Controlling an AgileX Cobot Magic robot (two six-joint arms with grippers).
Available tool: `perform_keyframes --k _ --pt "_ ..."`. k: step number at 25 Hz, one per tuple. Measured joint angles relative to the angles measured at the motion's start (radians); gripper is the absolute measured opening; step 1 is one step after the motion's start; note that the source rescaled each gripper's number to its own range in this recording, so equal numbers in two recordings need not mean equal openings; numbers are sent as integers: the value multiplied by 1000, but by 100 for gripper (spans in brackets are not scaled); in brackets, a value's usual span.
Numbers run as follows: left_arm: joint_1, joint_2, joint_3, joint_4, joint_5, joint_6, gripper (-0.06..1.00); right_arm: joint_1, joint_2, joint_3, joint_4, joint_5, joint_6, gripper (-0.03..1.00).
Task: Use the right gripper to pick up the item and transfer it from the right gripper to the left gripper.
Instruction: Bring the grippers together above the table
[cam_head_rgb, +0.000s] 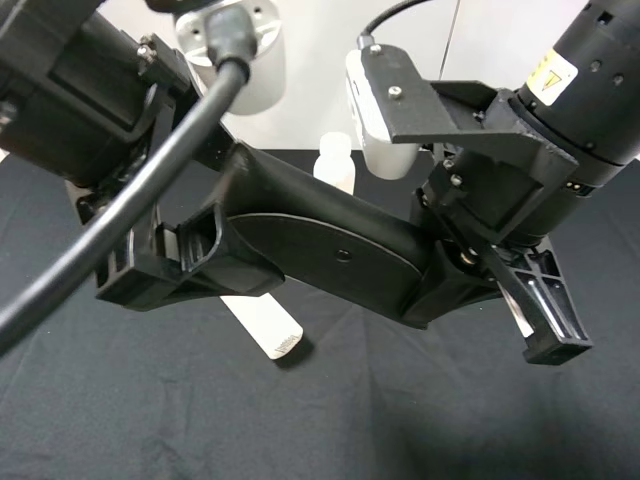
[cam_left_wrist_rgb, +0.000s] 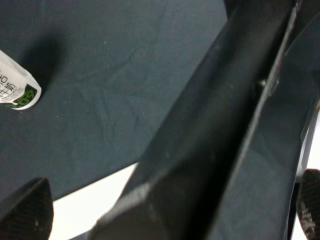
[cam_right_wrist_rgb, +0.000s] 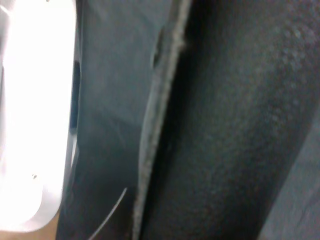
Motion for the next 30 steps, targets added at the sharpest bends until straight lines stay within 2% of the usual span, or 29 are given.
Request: perform_keyframes --k 4,7,11,16,18,24,25,26,27,28,29,30 --pt "0 0 0 0 -1 6 94 0 0 0 41 -7 -61 1" --pt "0 0 0 0 -1 6 88 0 0 0 69 -28 -97 1" --pt "0 0 0 0 -1 8 68 0 0 0 79 -58 -123 1" --pt "-1 0 0 -7 6 16 36 0 0 0 70 -90 -136 0" --pt "-2 0 0 -10 10 20 33 0 0 0 62 -90 -141 0" --pt "-2 0 0 -7 0 25 32 0 0 0 54 -101 -144 0" --pt "-2 0 0 -7 -1 25 32 0 0 0 53 -101 -144 3" --pt "-2 0 0 -11 -8 24 30 0 0 0 55 -109 -140 15" --pt "-3 0 0 -14 -16 24 23 0 0 0 61 -123 -137 38" --pt "-3 0 0 -18 -19 24 12 0 0 0 64 -138 -131 59" --pt "-3 0 0 -19 -20 24 6 0 0 0 66 -160 -121 76" --pt "-3 0 0 -18 -25 24 5 0 0 0 70 -178 -102 86"
